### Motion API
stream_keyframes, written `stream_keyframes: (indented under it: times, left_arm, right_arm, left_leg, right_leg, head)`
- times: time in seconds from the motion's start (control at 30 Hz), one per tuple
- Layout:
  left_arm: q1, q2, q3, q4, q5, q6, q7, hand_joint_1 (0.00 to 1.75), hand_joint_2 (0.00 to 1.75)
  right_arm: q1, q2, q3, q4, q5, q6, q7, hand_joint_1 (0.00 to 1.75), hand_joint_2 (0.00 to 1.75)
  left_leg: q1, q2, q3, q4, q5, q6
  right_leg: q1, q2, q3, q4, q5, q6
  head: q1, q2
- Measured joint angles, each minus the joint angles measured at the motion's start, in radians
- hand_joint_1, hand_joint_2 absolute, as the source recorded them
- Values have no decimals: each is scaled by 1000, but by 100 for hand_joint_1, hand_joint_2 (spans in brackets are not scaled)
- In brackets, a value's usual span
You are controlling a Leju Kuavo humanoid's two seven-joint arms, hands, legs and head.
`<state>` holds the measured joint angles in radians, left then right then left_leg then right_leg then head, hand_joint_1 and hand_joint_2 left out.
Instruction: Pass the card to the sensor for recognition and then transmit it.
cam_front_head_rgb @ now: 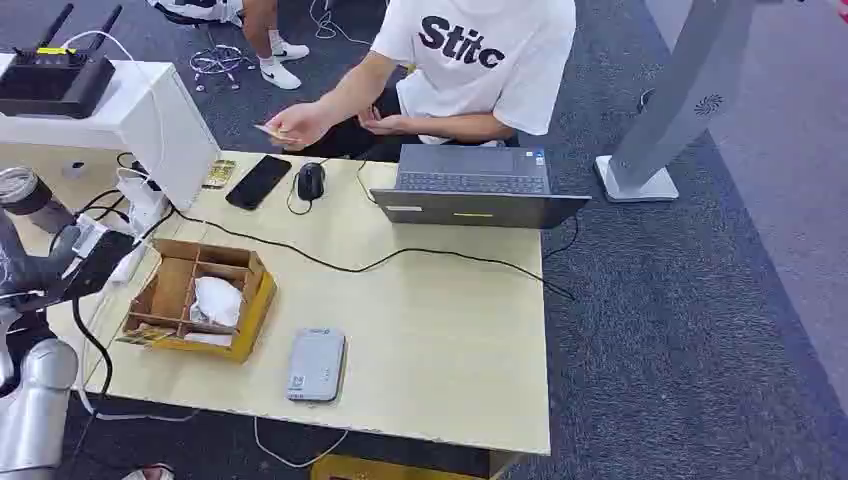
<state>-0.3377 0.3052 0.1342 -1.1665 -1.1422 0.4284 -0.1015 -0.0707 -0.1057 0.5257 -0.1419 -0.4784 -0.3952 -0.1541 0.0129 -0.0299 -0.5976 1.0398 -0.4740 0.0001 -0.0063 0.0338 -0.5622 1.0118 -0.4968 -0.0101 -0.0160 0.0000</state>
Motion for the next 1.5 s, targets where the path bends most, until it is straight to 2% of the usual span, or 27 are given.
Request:
stream_keyframes:
  times: [0.2, 0.53, 0.9, 0.93, 0.97, 1.5]
  left_arm:
    - [-34, -9, -89, 34, -14, 18, -26, 0, 175]
    - [-46, -31, -195, 72, -90, 40, -15, 0, 175]
    - [-48, -45, -240, 89, -98, 43, -15, 0, 175]
    - [-48, -46, -241, 90, -98, 43, -15, 157, 175]
    - [-48, -47, -243, 90, -98, 43, -15, 175, 175]
    - [-35, -58, -265, 108, -76, 46, -23, 175, 175]
  right_arm:
    - [-12, 0, 22, -5, 15, 0, -5, 0, 175]
    - [-10, 0, 32, -6, 13, 4, 13, 0, 175]
    - [-6, 0, 32, -6, 13, 2, 13, 0, 175]
    - [-6, 0, 32, -6, 13, 2, 13, 0, 175]
    - [-6, 0, 32, -6, 13, 2, 13, 0, 175]
    - [-3, 0, 37, -6, 13, 0, 3, 0, 175]
  left_leg:
    - [0, 0, 0, 0, 0, 0]
    - [0, 1, 0, 0, 0, 0]
    - [0, 1, 0, 0, 0, 0]
    - [0, 1, 0, 0, 0, 0]
    - [0, 1, 0, 0, 0, 0]
    - [0, 1, 0, 0, 0, 0]
  right_leg:
    - [0, 0, 0, 0, 0, 0]
    - [0, 0, -1, 0, 0, 0]
    - [0, 1, -1, 0, 0, 0]
    - [0, 1, -1, 0, 0, 0]
    - [0, 1, -1, 0, 0, 0]
    - [0, 1, -1, 0, 0, 0]
  head:
    - [0, 0]
    - [0, 0]
    - [0, 0]
    - [0, 0]
    - [0, 0]
    - [0, 0]
